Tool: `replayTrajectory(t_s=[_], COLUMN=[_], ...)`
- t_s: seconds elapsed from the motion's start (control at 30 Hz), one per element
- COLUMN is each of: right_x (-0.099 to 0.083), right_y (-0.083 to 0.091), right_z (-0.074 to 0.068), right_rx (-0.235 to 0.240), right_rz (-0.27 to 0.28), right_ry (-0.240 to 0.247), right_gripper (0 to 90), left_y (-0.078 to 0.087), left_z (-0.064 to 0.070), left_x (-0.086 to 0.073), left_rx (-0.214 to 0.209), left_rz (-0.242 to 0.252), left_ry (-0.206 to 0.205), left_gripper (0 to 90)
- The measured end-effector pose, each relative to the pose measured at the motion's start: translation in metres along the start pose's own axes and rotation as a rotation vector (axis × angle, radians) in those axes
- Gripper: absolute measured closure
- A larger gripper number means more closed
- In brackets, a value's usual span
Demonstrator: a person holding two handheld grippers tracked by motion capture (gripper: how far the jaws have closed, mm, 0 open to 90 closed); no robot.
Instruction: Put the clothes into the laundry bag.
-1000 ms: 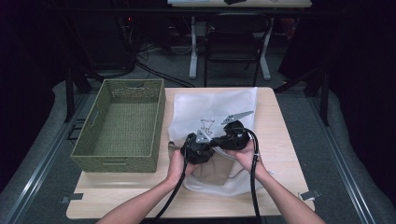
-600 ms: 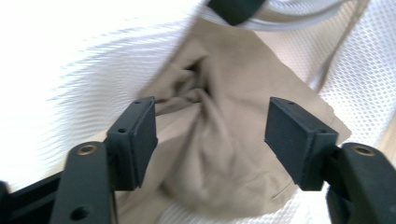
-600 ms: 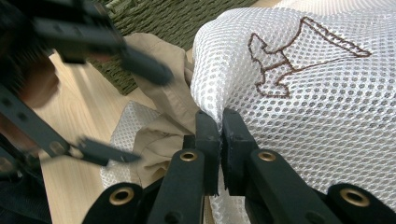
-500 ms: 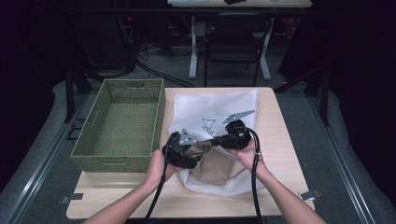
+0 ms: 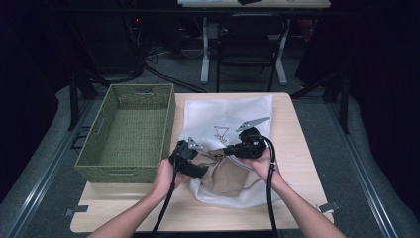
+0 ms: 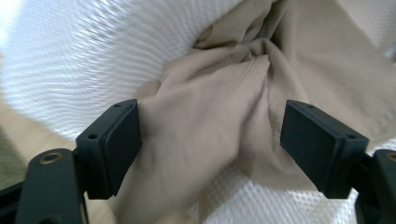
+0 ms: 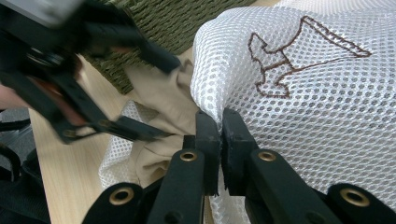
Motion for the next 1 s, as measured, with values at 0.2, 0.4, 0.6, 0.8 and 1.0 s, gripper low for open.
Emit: replayTrajectory(t_s=[0.2, 0.4, 0.6, 0.8, 1.0], right_x=[-0.001, 0.004, 0.01, -0.001, -0.001], right_y=[-0.002, -0.003, 0.0, -0.004, -0.002], right_z=[-0.001, -0.008, -0.012, -0.004, -0.002], right_rx=[0.003, 0.019, 0.035, 0.014, 0.003], right_rz=[-0.003, 0.016, 0.047, -0.003, 0.0], right_ry=[0.001, 0.004, -0.003, -0.005, -0.001], right_gripper=[87.5, 87.7, 87.7, 87.6, 87.5], left_y=[-0.018, -0.022, -0.031, -0.033, -0.006], left_z=[0.004, 0.011, 0.013, 0.013, 0.017], left_x=[-0.004, 0.007, 0.027, 0.021, 0.021], left_rx=[-0.05, -0.045, -0.048, -0.093, -0.07], left_rz=[-0.022, 0.041, 0.13, 0.094, 0.101], left_ry=[0.011, -0.002, 0.043, 0.029, -0.02], left_gripper=[70.3, 86.9, 86.6, 68.3, 37.1])
Point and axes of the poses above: each handheld gripper's, and its own axes: y roughly backward along the jaws, x roughly out of its top, z roughly to its right, the point moved 6 cm from there along -y, roughly forward along the jaws, and after that the axes turned 13 degrees about z, right-handed, at the moved point
